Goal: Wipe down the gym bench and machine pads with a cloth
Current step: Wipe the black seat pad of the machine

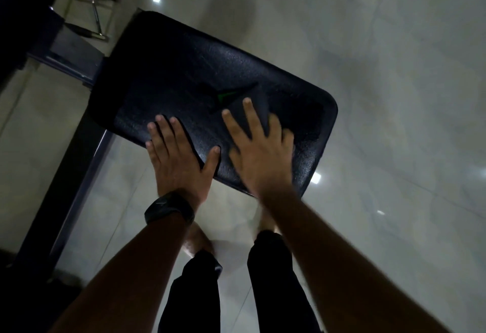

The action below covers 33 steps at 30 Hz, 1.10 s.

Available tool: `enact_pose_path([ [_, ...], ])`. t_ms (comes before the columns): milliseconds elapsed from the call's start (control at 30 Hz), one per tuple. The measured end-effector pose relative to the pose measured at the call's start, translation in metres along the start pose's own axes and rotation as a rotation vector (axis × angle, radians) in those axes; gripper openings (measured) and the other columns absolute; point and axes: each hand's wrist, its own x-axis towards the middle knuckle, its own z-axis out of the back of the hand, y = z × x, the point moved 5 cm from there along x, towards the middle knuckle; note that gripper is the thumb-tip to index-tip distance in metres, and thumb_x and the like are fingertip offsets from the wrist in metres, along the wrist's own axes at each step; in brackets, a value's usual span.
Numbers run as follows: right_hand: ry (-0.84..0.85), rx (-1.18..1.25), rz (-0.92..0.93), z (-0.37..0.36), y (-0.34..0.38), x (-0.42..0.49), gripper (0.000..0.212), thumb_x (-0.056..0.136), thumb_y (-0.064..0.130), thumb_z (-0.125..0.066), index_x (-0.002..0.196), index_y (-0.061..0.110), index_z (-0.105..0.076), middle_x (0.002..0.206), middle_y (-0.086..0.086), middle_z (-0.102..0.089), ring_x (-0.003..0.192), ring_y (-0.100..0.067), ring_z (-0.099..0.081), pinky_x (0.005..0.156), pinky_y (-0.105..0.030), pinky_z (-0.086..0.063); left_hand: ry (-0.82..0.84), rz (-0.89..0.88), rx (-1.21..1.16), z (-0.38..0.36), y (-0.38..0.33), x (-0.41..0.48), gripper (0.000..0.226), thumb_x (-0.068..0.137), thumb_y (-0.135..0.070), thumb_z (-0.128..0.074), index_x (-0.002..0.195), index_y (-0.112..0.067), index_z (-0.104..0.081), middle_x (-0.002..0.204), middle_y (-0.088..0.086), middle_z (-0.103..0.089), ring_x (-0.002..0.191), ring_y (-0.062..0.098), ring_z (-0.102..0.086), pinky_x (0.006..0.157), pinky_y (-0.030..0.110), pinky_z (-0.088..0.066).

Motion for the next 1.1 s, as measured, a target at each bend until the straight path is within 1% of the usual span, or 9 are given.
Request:
enact_pose_path([
  [67,0.021,-0.036,-0.053,-0.001,-0.038,0.016,0.07,0.093,0.051,-0.054,0.157,0.039,-0.028,0.166,-0.005,-0.025,0.136,-0.045,-0.041,0.098,-0.062,-0.042,-0.012,0.002,0.003,0.0,0.001,-0.001,0.101,0.094,-0.073,-0.021,0.16,0.0,-0.001,0.168,0.024,0.005,0.156,0.037,0.007,0.126,0.053,-0.002],
  [200,-0.139,0.083,-0.747,0.004,-0.076,0.0,0.062,0.095,0.046,-0.047,0.155,0.037,-0.036,0.163,-0.007,-0.033,0.127,-0.043,-0.048,0.091,-0.057,-0.044,-0.02,0.039,-0.029,0.0,-0.002,0.001,0.101,0.09,-0.07,-0.025,0.161,-0.001,-0.003,0.168,0.023,0.004,0.156,0.037,0.007,0.126,0.053,-0.001],
  [267,-0.131,0.066,-0.838,0.004,-0.048,-0.019,0.062,0.096,0.045,-0.045,0.156,0.035,-0.034,0.163,-0.008,-0.032,0.127,-0.043,-0.047,0.09,-0.057,-0.046,-0.025,0.081,-0.066,0.001,-0.009,0.003,0.101,0.087,-0.067,-0.027,0.161,-0.002,-0.005,0.168,0.023,0.003,0.155,0.038,0.007,0.126,0.054,0.001],
  [533,0.011,-0.026,0.013,0.001,-0.014,-0.001,0.071,0.093,0.056,-0.056,0.156,0.038,-0.028,0.165,-0.007,-0.027,0.134,-0.043,-0.037,0.095,-0.059,-0.044,-0.067,0.046,-0.002,-0.002,-0.016,0.003,0.09,0.097,-0.063,-0.02,0.161,-0.001,-0.007,0.168,0.024,-0.001,0.156,0.039,0.003,0.124,0.055,0.0],
  [700,-0.095,0.069,-0.723,0.004,-0.079,-0.01,0.062,0.097,0.049,-0.044,0.157,0.037,-0.031,0.165,-0.006,-0.029,0.132,-0.041,-0.045,0.095,-0.056,-0.043,-0.101,0.034,-0.01,-0.005,-0.018,0.003,0.085,0.101,-0.06,-0.021,0.161,-0.001,-0.009,0.168,0.023,-0.003,0.156,0.038,0.001,0.124,0.053,0.001],
  [767,-0.098,0.058,-0.821,0.002,-0.057,-0.027,0.061,0.099,0.048,-0.035,0.158,0.034,-0.03,0.164,-0.009,-0.03,0.13,-0.041,-0.046,0.094,-0.055,-0.045,-0.106,0.042,-0.025,-0.004,-0.02,0.002,0.084,0.101,-0.06,-0.021,0.161,-0.001,-0.009,0.168,0.022,-0.003,0.156,0.037,0.001,0.124,0.053,0.002],
  [933,-0.01,0.141,-0.478,-0.001,0.003,-0.036,0.063,0.095,0.051,-0.035,0.156,0.036,-0.034,0.164,-0.008,-0.03,0.131,-0.044,-0.044,0.096,-0.06,-0.043,-0.112,0.049,-0.029,-0.005,-0.02,0.003,0.084,0.101,-0.059,-0.021,0.161,-0.002,-0.008,0.168,0.021,-0.002,0.156,0.036,0.002,0.124,0.054,0.001],
  [1033,0.007,0.038,-0.033,0.002,-0.017,0.003,0.063,0.095,0.052,-0.047,0.155,0.04,-0.032,0.165,-0.006,-0.028,0.132,-0.044,-0.041,0.096,-0.06,-0.043,-0.13,0.04,-0.029,-0.005,-0.02,0.003,0.083,0.101,-0.058,-0.022,0.161,-0.002,-0.01,0.168,0.022,-0.004,0.156,0.038,0.0,0.124,0.054,0.0],
  [1100,0.054,-0.024,0.028,0.003,-0.05,0.027,0.069,0.095,0.053,-0.052,0.157,0.042,-0.024,0.168,-0.005,-0.02,0.138,-0.045,-0.038,0.099,-0.062,-0.04,-0.135,0.032,-0.041,-0.005,-0.019,0.002,0.083,0.101,-0.059,-0.023,0.161,-0.002,-0.011,0.168,0.022,-0.005,0.156,0.038,0.0,0.124,0.054,0.0],
])
